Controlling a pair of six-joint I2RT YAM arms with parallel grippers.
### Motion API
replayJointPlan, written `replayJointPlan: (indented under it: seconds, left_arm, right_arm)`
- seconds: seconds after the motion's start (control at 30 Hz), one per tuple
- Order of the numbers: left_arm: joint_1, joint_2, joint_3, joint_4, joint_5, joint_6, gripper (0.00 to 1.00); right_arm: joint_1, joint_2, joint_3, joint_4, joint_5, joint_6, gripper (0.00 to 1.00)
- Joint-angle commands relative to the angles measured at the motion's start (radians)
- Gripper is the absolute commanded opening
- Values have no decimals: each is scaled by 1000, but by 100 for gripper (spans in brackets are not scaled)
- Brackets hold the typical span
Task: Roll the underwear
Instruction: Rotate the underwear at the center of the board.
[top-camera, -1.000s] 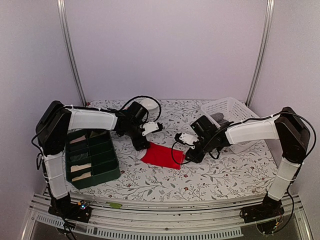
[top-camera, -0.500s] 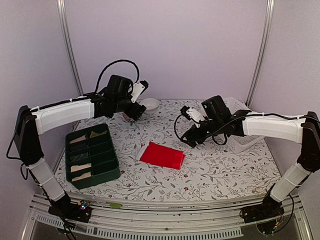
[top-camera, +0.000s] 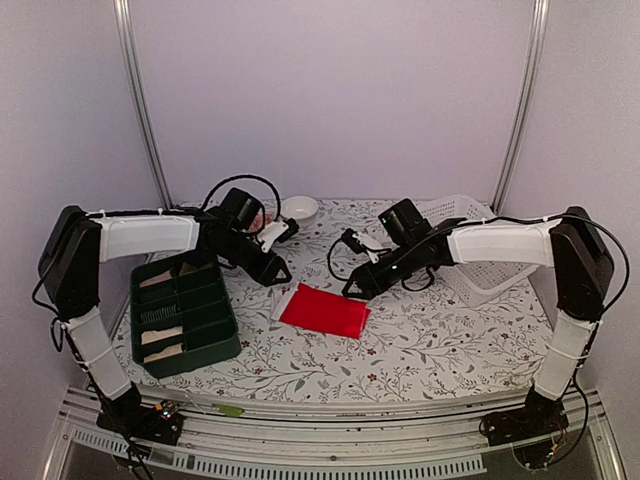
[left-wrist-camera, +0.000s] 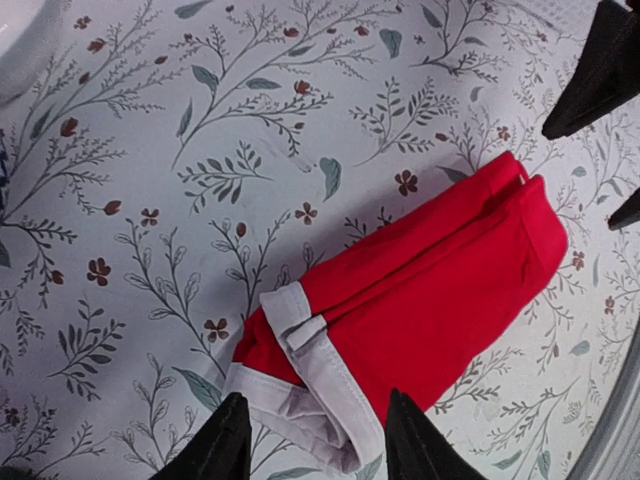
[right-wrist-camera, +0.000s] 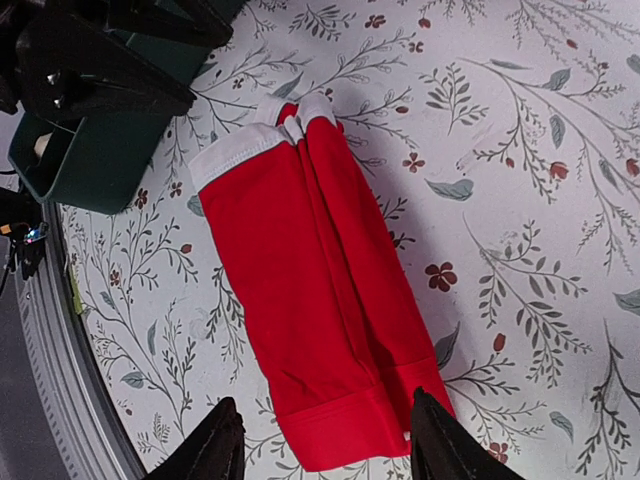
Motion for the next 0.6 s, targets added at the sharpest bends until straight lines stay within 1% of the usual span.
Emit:
replayJointPlan:
  seconds: [0.0, 0.2, 0.33, 0.47, 0.5, 0.57]
  left_arm:
    - [39, 76, -23, 19, 170, -84, 44]
    - [64, 146, 8, 43, 218, -104, 40]
    - [67, 184, 27, 31, 241, -103, 33]
    - [67, 191, 29, 23, 259, -98, 29]
    - [67, 219, 31, 22, 263, -94, 28]
    - [67, 232, 37, 18, 264, -89, 22]
  right_arm:
    - [-9, 75, 79, -19, -89, 58, 54]
    - [-16, 152, 151, -18, -113, 102, 47]
    - [-28, 171, 162, -17, -115, 119, 45]
    - [-44, 183, 172, -10, -124, 132, 42]
    - [-49, 187, 176, -10, -127, 135, 41]
    - [-55, 191, 180, -10, -129, 137, 40]
